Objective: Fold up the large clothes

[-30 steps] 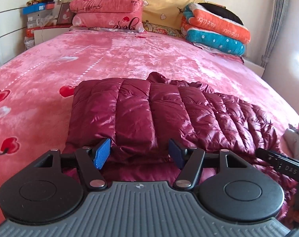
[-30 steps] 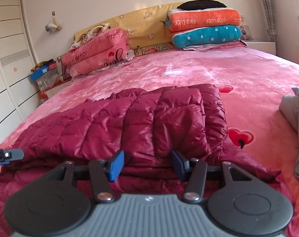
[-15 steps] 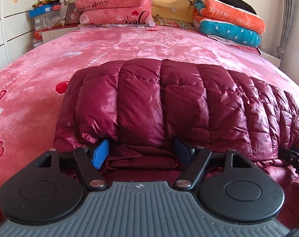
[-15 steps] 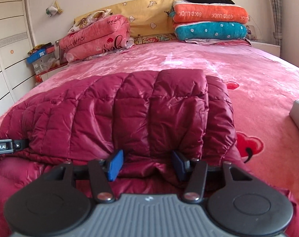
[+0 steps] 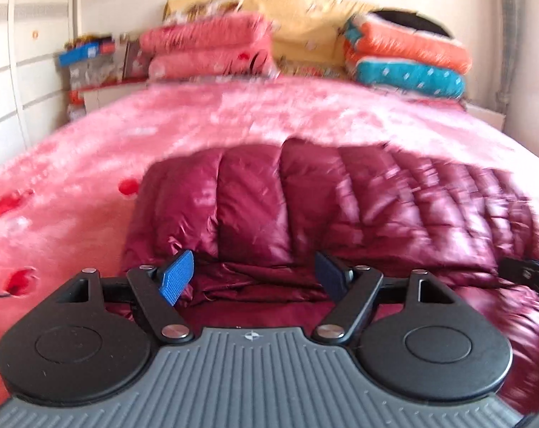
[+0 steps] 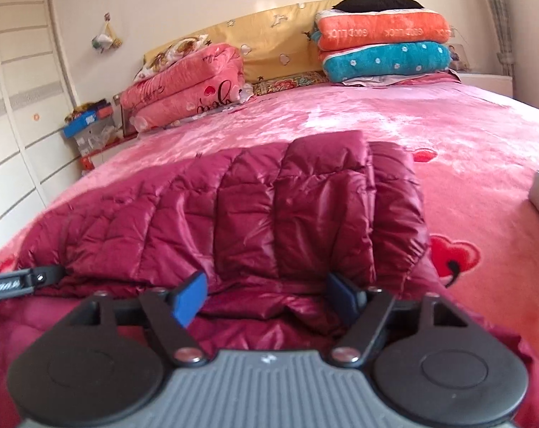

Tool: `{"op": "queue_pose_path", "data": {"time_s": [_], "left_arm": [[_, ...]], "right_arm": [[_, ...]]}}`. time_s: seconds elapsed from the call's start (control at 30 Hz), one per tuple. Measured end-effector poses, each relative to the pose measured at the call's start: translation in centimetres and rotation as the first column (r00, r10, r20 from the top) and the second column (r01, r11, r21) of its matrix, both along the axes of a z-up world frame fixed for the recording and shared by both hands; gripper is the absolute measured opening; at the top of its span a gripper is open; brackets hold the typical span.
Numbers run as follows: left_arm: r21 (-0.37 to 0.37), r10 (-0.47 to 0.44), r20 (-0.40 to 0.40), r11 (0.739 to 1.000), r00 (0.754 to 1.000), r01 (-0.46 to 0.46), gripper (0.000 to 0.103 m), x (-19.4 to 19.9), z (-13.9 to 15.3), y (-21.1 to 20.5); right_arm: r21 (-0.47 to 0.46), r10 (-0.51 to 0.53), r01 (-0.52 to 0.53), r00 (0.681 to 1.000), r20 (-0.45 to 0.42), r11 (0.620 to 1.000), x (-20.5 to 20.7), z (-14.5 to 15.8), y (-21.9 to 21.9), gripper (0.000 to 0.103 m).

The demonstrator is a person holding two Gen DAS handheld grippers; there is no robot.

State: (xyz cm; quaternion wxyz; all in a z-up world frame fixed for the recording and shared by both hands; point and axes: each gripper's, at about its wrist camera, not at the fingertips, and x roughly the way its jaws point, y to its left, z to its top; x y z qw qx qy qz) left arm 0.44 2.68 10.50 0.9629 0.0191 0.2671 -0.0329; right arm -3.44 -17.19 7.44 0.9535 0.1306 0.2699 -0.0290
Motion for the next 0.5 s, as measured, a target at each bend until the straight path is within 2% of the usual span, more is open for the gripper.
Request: {"op": "queue_pose_path", "data": {"time_s": [0.1, 0.2, 0.37, 0.5], "left_arm": [[-0.012, -0.03, 0.018, 0.999, 0.999, 0.031, 0.097, -4.0, 1.4, -0.4], [-0.017, -0.077, 0.0, 0.997, 0.997, 0.077, 0.097, -7.6, 1.9, -1.5], [0.012, -0.17, -0.071, 0.985, 0.983, 0.171, 0.097, -12.7, 0.9, -4.0], [0.022, -0.199, -0.127, 0.979, 0.972, 0.203, 0.097, -15.7, -0.2, -4.9]], "right_arm": [[0.006, -0.022, 0.022, 1.0, -0.007, 1.0, -1.7, 1.4, 0.2, 0.084], [-0.044, -0.031, 0.03, 0.999, -0.008, 0.999, -4.0, 2.6, 1.0, 0.088], [-0.116, -0.012, 0.002, 0.997, -0.078, 0.993, -7.6, 2.8, 2.3, 0.09], [-0.173, -0.006, -0.021, 0.988, -0.154, 0.985, -10.4, 1.8, 3.7, 0.09]]}}
